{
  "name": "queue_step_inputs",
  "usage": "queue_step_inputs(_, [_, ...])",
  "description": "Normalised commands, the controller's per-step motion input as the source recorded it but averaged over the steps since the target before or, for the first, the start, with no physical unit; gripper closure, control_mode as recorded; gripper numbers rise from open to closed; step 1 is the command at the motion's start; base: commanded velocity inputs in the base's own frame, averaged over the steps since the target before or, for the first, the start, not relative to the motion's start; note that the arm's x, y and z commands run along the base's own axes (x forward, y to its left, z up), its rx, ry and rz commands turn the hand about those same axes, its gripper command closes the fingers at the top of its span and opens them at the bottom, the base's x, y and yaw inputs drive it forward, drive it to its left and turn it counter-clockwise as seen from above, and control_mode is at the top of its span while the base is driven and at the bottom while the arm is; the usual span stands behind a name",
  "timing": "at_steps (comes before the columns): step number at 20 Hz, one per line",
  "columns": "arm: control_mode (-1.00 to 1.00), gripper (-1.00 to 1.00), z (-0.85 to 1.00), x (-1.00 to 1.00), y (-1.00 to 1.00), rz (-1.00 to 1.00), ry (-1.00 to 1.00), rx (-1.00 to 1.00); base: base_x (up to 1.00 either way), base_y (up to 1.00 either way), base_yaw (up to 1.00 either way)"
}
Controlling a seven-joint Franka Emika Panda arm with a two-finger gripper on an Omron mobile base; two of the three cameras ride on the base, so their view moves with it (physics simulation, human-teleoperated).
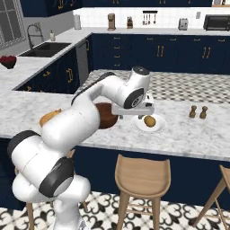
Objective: Pick the chicken drumstick and potato from their plates and place them in the bowl. Then put the bowl in the fridge.
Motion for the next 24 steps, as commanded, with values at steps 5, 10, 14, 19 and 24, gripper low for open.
queue_step_inputs(5, [-1.00,-1.00,-0.33,0.66,-0.36,0.00,0.10,-0.04,0.00,0.00,0.00])
queue_step_inputs(10, [-1.00,-1.00,-0.33,0.57,-0.10,0.00,-0.02,-0.08,0.00,0.00,0.00])
queue_step_inputs(14, [-1.00,-1.00,-0.57,0.41,-0.03,0.00,-0.15,-0.09,0.00,0.00,0.00])
queue_step_inputs(19, [-1.00,-1.00,-0.42,0.29,-0.17,0.00,-0.25,-0.06,0.00,0.00,0.00])
queue_step_inputs(24, [-1.00,-1.00,-0.06,0.40,-0.12,0.00,-0.12,-0.02,0.00,0.00,0.00])
